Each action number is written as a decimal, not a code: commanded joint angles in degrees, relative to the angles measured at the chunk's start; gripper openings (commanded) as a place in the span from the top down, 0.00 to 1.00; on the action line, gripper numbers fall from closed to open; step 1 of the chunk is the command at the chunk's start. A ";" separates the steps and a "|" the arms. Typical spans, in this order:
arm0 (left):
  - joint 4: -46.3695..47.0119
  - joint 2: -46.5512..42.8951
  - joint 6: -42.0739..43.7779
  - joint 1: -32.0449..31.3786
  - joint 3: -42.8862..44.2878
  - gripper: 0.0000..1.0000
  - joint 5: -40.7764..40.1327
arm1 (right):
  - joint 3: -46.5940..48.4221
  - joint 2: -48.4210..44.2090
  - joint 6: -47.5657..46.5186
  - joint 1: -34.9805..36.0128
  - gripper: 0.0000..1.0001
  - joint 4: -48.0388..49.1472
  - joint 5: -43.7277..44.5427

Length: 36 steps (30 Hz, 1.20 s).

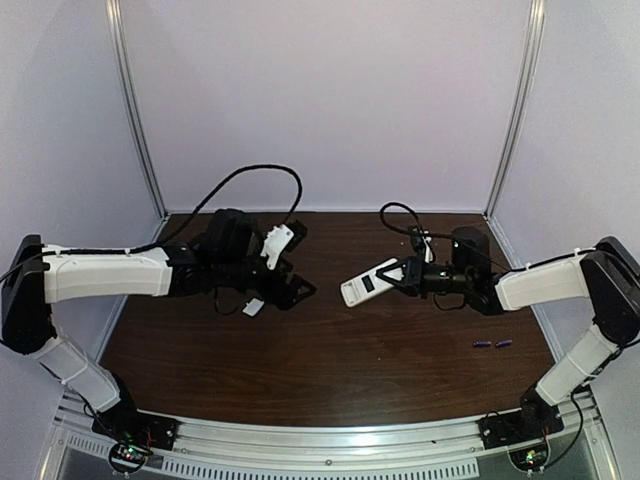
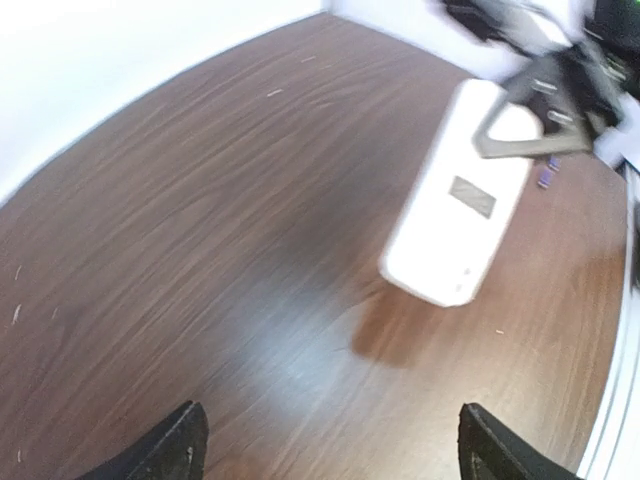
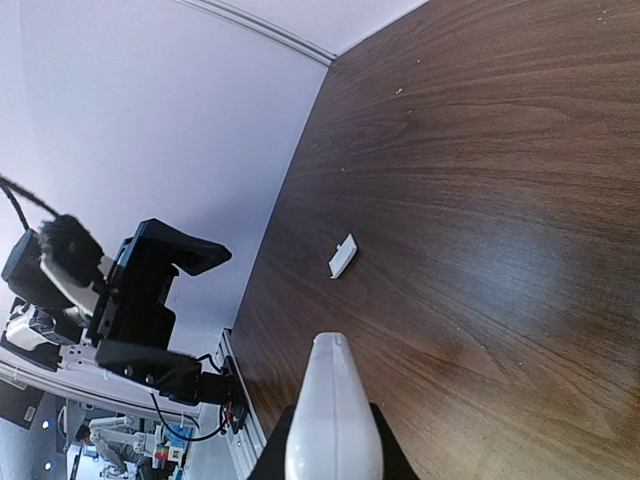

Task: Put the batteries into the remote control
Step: Place the battery cover at the center of the board, then pass from the right arm to the left

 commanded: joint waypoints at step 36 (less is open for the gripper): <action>3.23 15.76 20.64 -11.74 11.00 0.29 -2.75 | 2.19 6.83 8.65 7.89 0.99 14.35 -6.60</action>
